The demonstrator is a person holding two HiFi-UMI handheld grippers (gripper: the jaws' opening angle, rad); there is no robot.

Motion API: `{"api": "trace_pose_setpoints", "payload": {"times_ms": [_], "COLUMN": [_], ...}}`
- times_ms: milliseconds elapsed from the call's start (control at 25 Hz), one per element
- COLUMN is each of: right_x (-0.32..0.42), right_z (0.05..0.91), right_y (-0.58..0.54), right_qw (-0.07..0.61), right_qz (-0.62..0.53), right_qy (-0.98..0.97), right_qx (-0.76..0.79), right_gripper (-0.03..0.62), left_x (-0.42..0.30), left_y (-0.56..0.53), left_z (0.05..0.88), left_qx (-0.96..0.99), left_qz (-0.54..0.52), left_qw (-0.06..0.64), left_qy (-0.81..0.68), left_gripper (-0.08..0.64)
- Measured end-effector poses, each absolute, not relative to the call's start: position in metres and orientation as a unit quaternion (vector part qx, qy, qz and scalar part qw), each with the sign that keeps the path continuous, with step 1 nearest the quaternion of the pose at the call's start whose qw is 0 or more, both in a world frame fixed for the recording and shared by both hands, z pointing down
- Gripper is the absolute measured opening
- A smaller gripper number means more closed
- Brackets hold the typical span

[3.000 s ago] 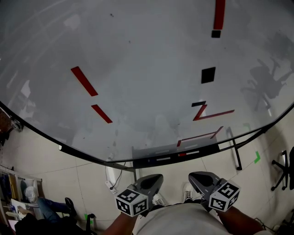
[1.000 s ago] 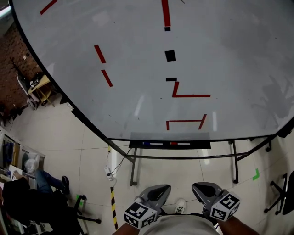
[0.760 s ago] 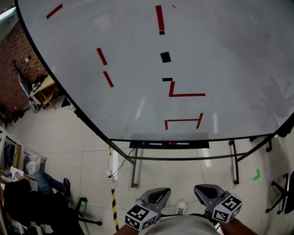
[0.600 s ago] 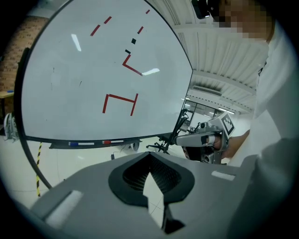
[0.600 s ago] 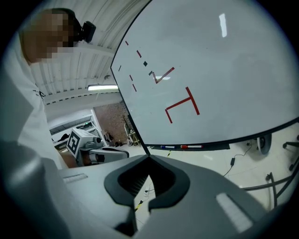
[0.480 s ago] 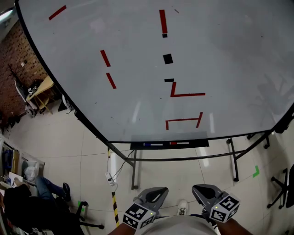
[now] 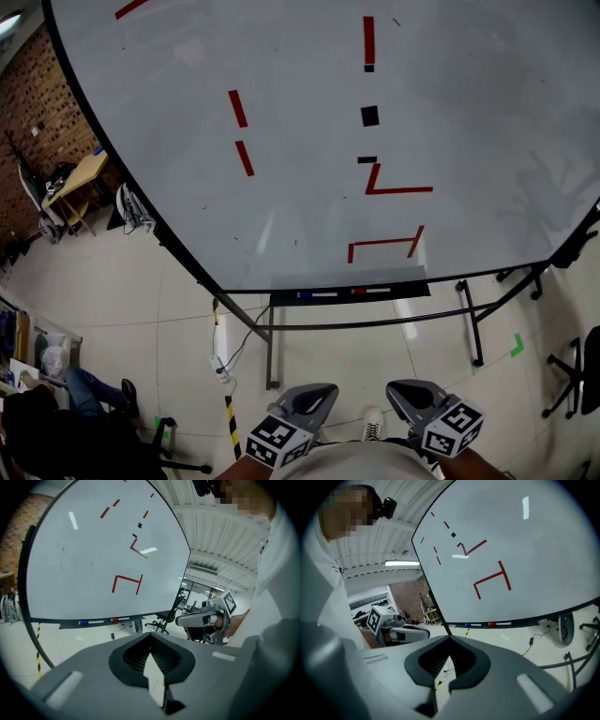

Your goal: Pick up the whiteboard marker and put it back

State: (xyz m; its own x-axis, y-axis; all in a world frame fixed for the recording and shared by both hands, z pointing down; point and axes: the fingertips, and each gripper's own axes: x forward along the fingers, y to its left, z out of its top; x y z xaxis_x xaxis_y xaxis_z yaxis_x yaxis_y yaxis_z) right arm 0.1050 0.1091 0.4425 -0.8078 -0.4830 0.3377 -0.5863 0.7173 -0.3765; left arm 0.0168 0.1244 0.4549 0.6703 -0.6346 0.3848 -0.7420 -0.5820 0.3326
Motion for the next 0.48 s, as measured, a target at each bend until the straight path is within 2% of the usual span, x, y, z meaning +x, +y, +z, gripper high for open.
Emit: {"api": "trace_pose_setpoints", "payload": {"times_ms": [480], "right_x": [0.096], "right_z": [0.446], "right_y": [0.104], "right_qw": [0.117], "right_qz": [0.232], "right_qy": [-0.916], "right_qx": [0.305], "right_gripper": [0.002], "left_x": [0.003], "left_y": [0.112], "left_z": [0.451], "left_qx": [0.889], "left_qz": [0.109], "left_qw": [0.230], "left_qy": [-0.382], "left_gripper": [0.017]}}
